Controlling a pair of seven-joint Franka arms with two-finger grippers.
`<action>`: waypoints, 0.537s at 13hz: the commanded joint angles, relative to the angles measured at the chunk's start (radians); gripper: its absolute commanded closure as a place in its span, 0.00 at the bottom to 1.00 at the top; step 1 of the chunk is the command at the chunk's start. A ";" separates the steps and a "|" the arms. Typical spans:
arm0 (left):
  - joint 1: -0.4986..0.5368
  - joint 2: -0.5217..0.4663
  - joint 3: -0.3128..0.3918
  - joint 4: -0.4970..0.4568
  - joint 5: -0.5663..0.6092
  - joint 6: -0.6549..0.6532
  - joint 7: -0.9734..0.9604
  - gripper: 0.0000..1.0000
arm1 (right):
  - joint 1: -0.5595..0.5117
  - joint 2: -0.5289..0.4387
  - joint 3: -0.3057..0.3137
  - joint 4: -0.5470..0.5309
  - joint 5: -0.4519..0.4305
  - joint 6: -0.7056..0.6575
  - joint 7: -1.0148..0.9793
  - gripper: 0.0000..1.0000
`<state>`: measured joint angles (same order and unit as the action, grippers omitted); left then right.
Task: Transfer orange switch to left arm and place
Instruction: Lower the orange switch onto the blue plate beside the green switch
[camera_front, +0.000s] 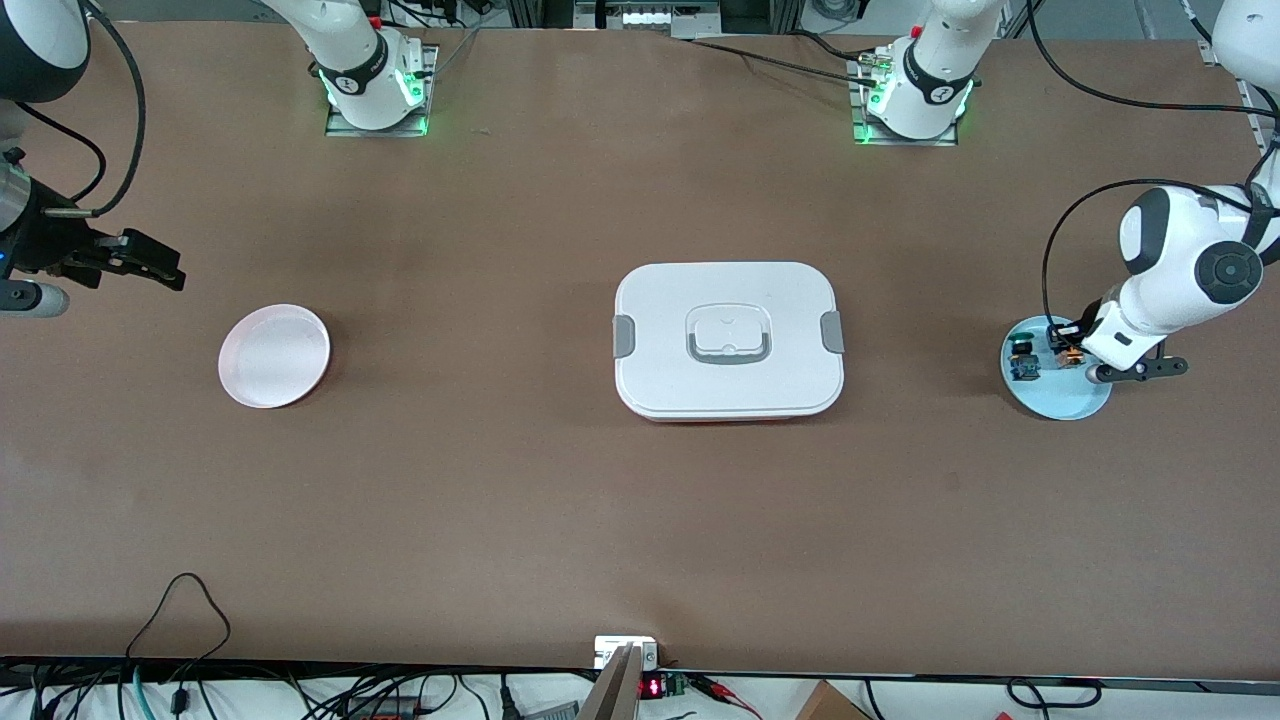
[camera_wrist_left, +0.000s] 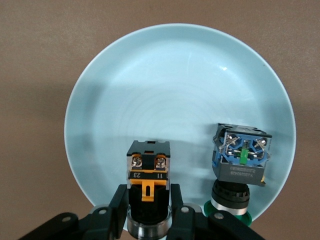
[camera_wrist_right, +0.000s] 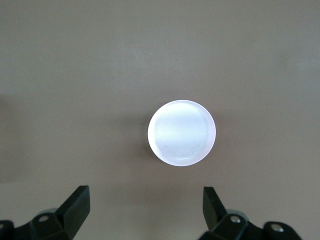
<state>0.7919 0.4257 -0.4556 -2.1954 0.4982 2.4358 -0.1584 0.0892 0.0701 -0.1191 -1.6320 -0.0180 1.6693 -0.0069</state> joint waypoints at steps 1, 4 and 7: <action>0.009 0.028 -0.006 0.028 0.063 0.005 -0.015 0.83 | -0.003 -0.004 0.002 0.020 -0.010 -0.040 -0.007 0.00; 0.023 0.042 -0.009 0.040 0.138 0.005 -0.013 0.74 | -0.003 -0.007 0.002 0.023 -0.005 -0.048 -0.013 0.00; 0.024 0.051 -0.009 0.043 0.141 0.006 -0.010 0.65 | 0.006 -0.003 0.009 0.047 -0.008 -0.048 -0.007 0.00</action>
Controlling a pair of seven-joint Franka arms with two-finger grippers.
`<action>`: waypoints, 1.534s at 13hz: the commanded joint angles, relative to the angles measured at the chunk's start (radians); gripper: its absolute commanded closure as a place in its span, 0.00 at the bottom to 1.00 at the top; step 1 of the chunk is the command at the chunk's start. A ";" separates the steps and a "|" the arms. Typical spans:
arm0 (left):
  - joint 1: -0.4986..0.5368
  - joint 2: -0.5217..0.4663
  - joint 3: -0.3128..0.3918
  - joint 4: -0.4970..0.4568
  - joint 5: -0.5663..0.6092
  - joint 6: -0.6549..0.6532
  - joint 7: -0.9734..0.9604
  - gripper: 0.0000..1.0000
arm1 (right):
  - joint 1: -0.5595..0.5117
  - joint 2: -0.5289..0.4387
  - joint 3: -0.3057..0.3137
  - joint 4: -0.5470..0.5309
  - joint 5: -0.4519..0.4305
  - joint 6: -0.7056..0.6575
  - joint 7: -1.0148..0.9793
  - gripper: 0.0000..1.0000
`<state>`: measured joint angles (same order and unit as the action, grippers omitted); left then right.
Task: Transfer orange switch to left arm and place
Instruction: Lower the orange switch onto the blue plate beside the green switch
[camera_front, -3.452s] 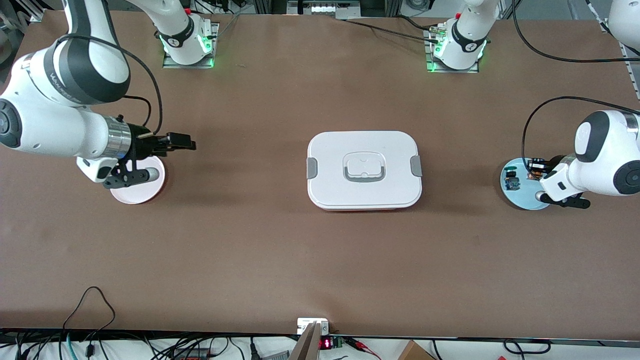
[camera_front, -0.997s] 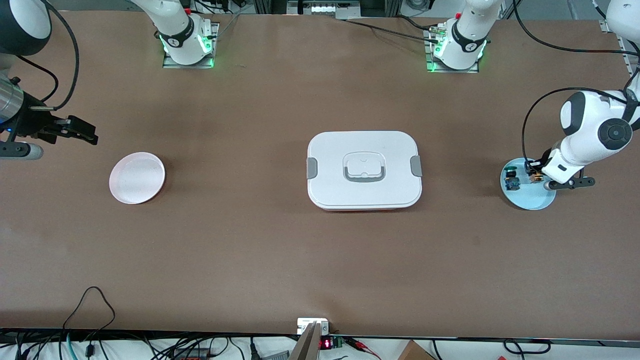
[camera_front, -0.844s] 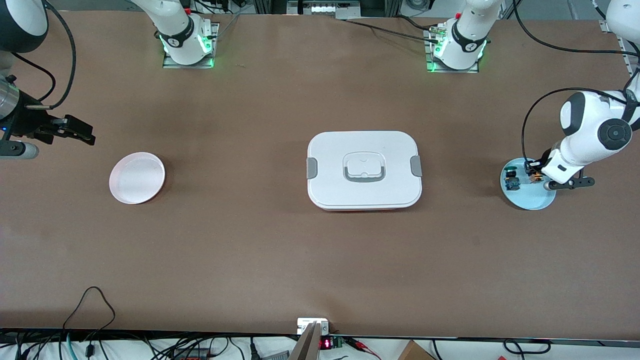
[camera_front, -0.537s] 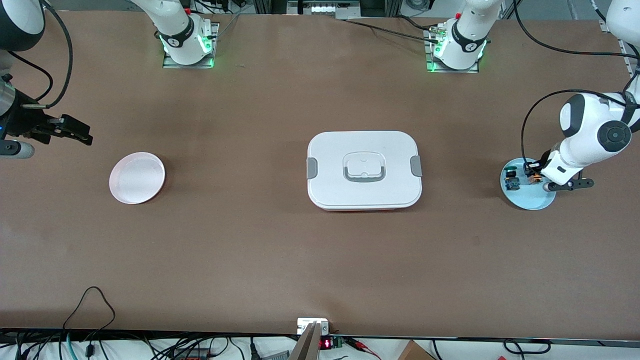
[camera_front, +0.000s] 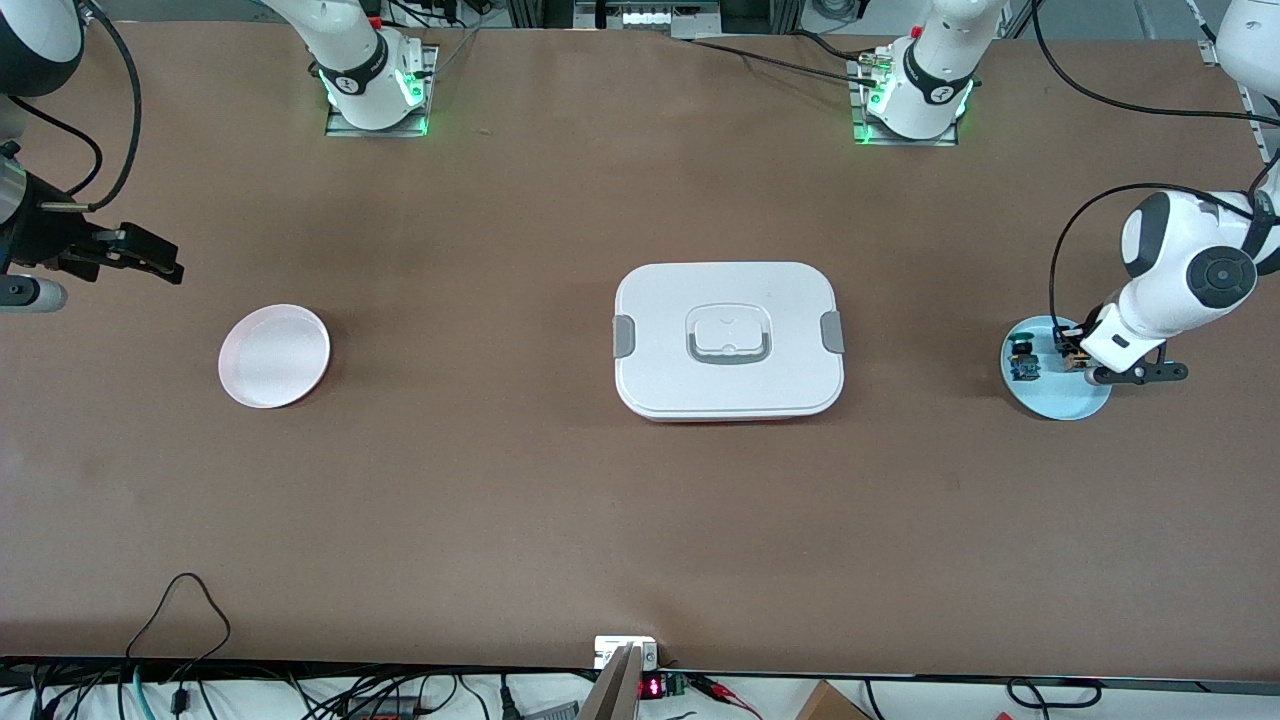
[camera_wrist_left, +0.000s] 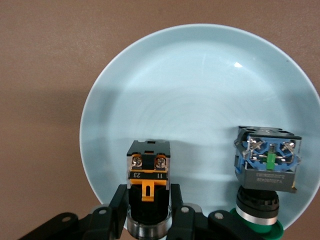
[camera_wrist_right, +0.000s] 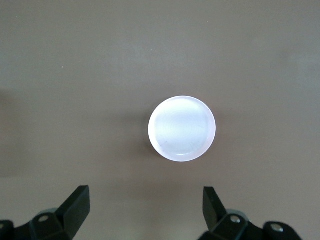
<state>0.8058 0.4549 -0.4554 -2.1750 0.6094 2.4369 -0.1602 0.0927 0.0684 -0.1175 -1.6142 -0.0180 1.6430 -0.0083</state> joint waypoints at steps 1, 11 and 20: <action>0.012 0.022 -0.009 0.024 0.030 0.007 -0.001 0.56 | -0.001 -0.002 0.006 0.030 -0.007 -0.022 -0.009 0.00; 0.046 0.016 -0.023 0.061 0.014 0.016 0.048 0.00 | 0.004 -0.002 0.004 0.036 -0.008 -0.052 -0.012 0.00; 0.120 -0.050 -0.317 0.328 -0.202 -0.484 0.080 0.00 | 0.004 -0.002 0.004 0.037 -0.003 -0.054 -0.012 0.00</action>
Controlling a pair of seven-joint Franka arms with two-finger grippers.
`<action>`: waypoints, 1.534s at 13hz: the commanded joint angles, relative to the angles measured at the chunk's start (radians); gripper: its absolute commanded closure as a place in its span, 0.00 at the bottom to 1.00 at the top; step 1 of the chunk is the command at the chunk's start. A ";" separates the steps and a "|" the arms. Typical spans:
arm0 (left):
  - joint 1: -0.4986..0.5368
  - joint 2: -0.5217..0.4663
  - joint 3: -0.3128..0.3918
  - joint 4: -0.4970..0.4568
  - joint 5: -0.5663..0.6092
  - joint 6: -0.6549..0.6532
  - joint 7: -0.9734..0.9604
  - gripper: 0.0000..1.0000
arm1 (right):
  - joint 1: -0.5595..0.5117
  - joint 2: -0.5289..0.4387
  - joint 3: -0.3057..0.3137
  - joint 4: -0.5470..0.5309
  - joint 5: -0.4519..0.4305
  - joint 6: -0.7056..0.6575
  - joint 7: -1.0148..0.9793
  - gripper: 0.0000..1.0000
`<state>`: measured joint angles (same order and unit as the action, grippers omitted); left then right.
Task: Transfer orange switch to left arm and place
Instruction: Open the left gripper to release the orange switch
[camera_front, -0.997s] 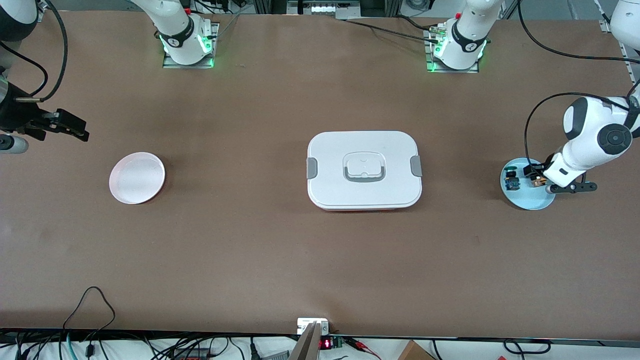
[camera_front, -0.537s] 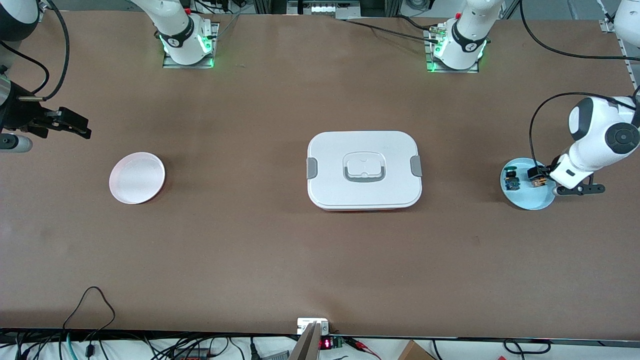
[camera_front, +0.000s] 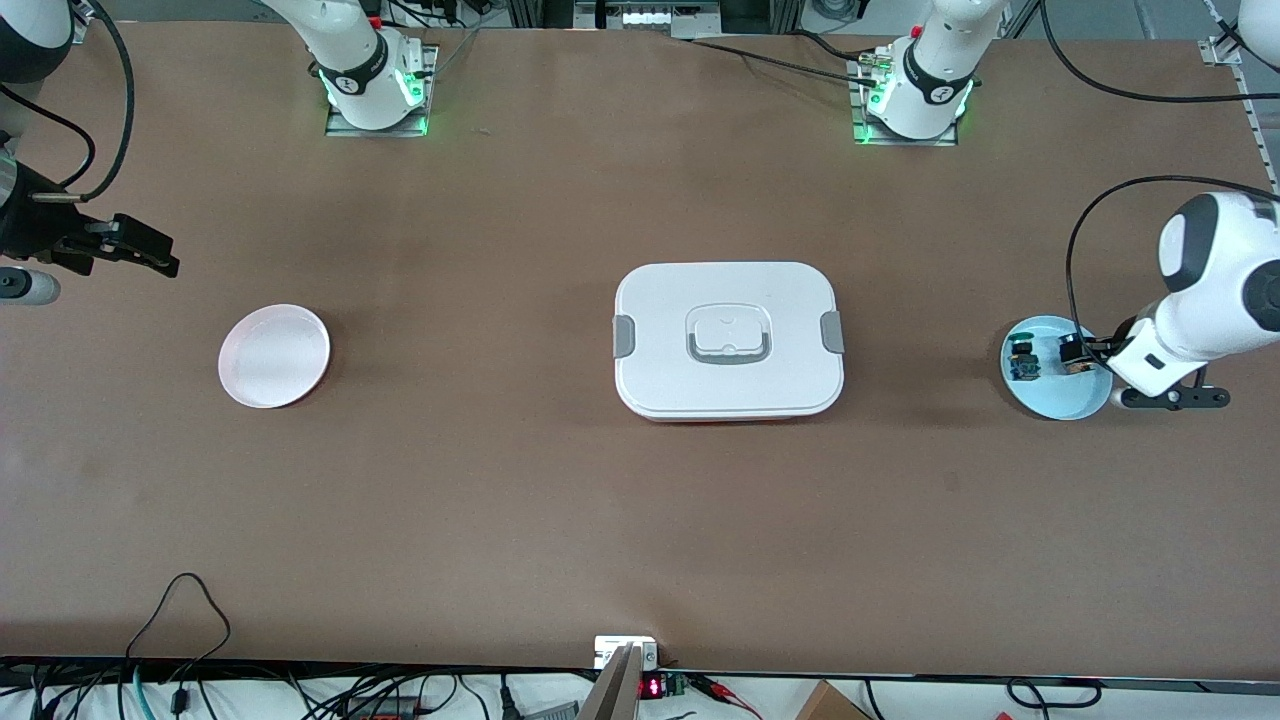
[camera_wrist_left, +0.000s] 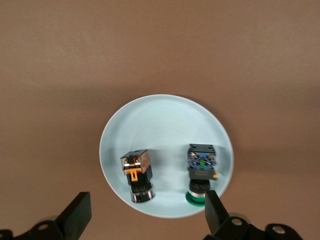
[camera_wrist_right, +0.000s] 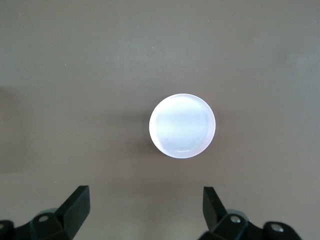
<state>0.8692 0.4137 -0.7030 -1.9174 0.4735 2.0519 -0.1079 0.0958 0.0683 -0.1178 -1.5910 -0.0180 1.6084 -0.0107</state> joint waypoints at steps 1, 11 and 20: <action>0.100 -0.016 -0.119 0.098 -0.105 -0.149 0.030 0.00 | -0.001 -0.002 0.003 0.014 -0.004 -0.019 -0.009 0.00; 0.266 -0.038 -0.446 0.267 -0.138 -0.420 0.025 0.00 | -0.002 -0.010 0.000 0.016 -0.007 -0.019 -0.008 0.00; -0.336 -0.278 0.137 0.397 -0.390 -0.530 0.030 0.00 | -0.002 -0.010 0.000 0.016 -0.005 -0.022 -0.006 0.00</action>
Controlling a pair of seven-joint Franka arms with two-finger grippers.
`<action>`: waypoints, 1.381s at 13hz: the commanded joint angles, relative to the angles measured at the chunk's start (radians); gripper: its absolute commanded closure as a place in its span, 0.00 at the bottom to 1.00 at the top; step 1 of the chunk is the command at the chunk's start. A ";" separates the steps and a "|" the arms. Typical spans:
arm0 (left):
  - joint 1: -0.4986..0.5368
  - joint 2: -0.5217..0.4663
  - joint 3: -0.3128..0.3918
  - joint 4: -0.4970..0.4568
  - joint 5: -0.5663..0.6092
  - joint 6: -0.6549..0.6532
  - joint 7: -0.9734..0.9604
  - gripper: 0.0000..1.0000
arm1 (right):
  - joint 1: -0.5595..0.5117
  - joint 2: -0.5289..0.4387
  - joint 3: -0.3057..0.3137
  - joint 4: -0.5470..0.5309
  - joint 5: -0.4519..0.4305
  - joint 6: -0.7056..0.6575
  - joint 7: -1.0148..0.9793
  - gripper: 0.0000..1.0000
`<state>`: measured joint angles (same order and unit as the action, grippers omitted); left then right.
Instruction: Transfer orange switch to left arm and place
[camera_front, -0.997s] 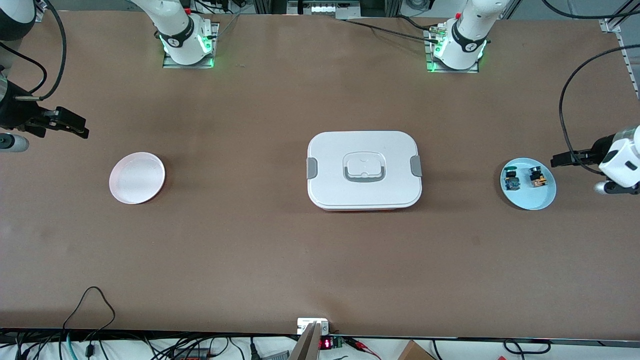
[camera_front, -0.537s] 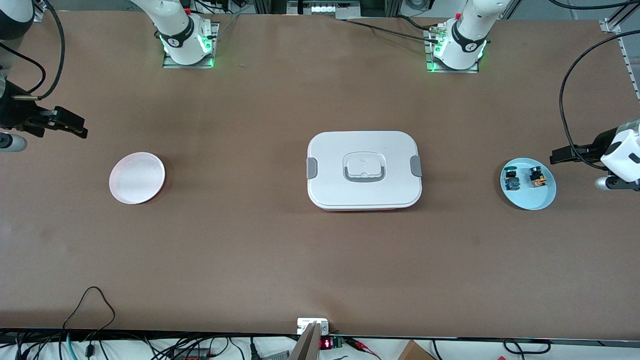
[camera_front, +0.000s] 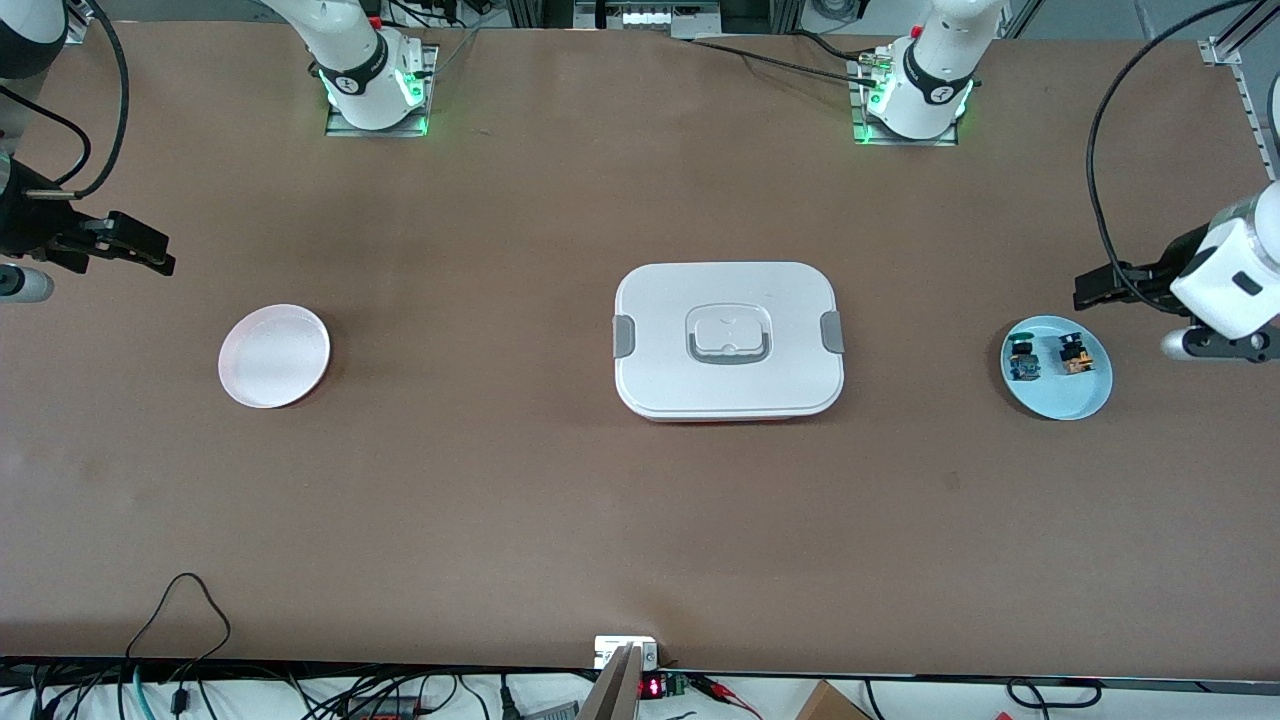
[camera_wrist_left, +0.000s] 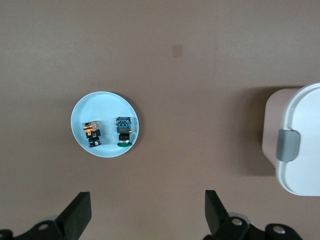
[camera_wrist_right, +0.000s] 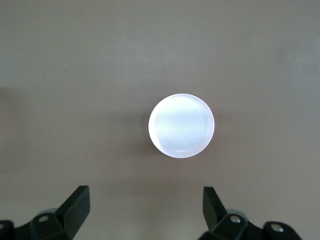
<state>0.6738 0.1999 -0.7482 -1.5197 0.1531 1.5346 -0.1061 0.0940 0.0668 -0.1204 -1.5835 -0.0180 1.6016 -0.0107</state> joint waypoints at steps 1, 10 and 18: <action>-0.216 -0.086 0.285 -0.002 -0.092 -0.016 0.028 0.00 | 0.000 -0.009 0.002 0.008 -0.005 -0.016 -0.006 0.00; -0.533 -0.241 0.724 -0.217 -0.207 0.044 0.160 0.00 | 0.007 -0.007 0.010 0.008 0.003 -0.005 -0.002 0.00; -0.663 -0.246 0.839 -0.237 -0.198 0.050 0.100 0.00 | 0.006 -0.009 0.008 0.008 -0.002 -0.012 -0.003 0.00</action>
<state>0.0563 -0.0150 0.0480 -1.7265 -0.0390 1.5704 0.0093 0.1003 0.0668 -0.1137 -1.5823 -0.0176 1.6015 -0.0106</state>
